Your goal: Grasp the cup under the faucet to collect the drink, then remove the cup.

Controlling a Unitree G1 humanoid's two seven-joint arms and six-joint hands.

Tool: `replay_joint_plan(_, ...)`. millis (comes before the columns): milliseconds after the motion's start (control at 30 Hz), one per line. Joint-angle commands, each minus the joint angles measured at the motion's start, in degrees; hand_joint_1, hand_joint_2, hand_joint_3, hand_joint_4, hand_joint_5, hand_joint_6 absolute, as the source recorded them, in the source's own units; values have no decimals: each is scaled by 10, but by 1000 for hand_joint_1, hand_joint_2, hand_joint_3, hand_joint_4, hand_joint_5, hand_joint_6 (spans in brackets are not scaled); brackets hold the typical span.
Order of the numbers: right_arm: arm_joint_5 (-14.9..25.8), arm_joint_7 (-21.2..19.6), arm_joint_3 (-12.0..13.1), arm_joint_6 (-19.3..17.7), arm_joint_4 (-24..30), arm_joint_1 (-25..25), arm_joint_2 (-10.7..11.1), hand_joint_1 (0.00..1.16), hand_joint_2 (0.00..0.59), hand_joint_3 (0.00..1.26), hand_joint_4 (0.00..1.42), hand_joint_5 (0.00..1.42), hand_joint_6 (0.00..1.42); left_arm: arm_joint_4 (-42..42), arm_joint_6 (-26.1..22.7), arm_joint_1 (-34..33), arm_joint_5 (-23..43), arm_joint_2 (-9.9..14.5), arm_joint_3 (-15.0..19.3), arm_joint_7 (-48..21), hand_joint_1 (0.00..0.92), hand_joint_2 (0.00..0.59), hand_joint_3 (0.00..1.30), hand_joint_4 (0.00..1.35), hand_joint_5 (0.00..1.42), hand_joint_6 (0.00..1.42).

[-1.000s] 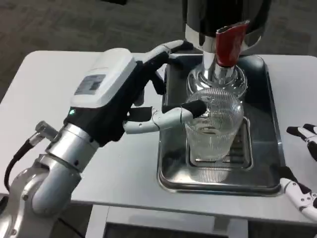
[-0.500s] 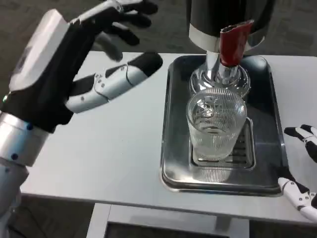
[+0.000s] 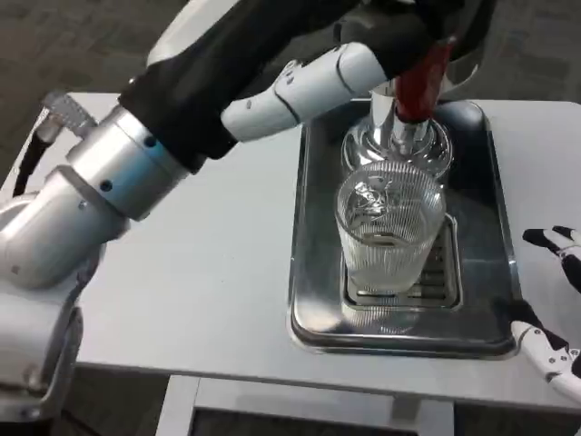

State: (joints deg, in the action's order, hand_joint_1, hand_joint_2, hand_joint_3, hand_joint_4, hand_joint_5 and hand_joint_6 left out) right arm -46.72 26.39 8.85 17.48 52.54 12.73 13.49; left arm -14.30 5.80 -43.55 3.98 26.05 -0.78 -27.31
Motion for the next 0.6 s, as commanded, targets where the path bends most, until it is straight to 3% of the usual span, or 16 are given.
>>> replay_joint_plan(33, 7, -10, 4, 2, 11, 11, -4, 395, 476, 141, 54, 39, 113, 37, -4, -31, 6, -14, -6, -5, 0, 152, 325, 297, 389, 392)
replay_joint_plan(200, 11, -16, 5, 0, 10, 17, -5, 396, 476, 143, 54, 42, 113, 67, -11, -44, 7, -26, -11, -15, 0, 146, 309, 271, 377, 371)
replay_joint_plan(600, 13, -19, 2, 3, 7, 15, -4, 396, 476, 144, 54, 49, 113, 62, -51, -35, 31, -21, -18, -66, 0, 136, 269, 226, 338, 325)
